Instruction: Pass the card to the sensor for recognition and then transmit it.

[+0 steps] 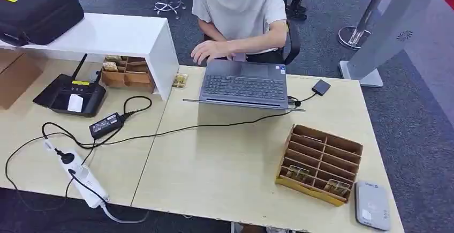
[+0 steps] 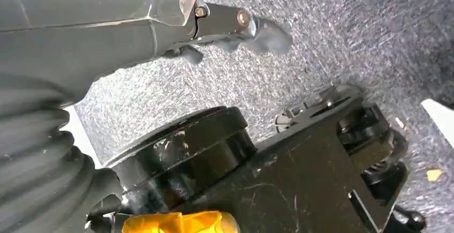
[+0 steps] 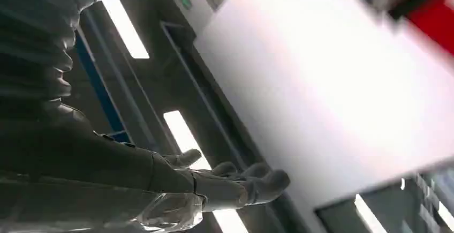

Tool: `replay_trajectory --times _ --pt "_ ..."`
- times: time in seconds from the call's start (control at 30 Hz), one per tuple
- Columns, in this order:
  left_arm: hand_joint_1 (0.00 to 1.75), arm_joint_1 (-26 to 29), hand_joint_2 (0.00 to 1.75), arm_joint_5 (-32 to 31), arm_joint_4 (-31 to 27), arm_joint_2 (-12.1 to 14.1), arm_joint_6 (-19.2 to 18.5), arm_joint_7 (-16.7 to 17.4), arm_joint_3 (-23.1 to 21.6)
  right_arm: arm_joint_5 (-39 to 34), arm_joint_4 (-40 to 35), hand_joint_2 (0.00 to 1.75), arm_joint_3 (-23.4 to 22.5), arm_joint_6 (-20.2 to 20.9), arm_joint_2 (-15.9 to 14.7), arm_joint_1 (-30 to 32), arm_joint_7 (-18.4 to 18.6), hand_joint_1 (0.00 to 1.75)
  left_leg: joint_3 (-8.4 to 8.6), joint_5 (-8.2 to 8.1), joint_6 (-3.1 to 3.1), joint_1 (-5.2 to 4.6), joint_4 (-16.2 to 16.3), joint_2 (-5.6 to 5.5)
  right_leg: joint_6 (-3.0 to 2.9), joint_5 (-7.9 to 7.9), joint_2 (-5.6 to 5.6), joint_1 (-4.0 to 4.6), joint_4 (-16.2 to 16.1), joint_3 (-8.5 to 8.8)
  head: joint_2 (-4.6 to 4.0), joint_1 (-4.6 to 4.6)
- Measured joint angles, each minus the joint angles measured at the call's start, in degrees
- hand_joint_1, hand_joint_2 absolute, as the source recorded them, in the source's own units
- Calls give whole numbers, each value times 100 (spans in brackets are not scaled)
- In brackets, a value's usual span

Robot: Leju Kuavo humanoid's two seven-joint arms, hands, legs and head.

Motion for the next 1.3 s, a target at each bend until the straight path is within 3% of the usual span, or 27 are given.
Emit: replay_trajectory --times 0.13,0.37,0.7,0.97,1.13,1.27,1.3 --pt "0 1 175 -26 0 -9 0 4 7 -22 276 175 -407 89 505 526 86 0 -1 -2 5 -30 -23 12 -5 -18 11 -38 40 -18 0 30" --pt "0 -10 175 -66 0 -7 -2 37 13 -48 491 175 -749 486 989 843 14 0 20 -3 0 -30 -36 48 -10 -22 55 -40 52 -26 0 41" --pt "0 -35 175 -135 0 -13 -9 129 22 -216 715 175 -1216 994 2614 1026 221 0 25 -1 -2 -22 -41 58 -13 -22 66 -35 57 -23 0 28" --pt "0 -59 175 -182 0 -11 -13 186 24 -536 746 175 -1494 1309 3329 1009 92 0 23 1 -6 -21 -40 58 -14 -22 65 -35 57 -19 0 30" --pt "0 -71 175 -232 0 -11 -15 203 24 -828 757 175 -1801 1630 4119 959 130 0 24 2 -9 -20 -41 58 -15 -22 66 -32 59 -20 0 28" --pt "0 -80 175 -223 0 -11 -9 262 24 -1174 759 175 -2062 1631 4698 912 90 0 23 9 -20 -13 -42 58 -19 -20 66 -28 63 -22 0 28" --pt "0 -80 0 -203 0 -11 0 273 28 -1305 762 175 -2159 1633 4838 900 40 0 23 9 -23 -13 -42 58 -20 -20 66 -26 64 -22 0 28"
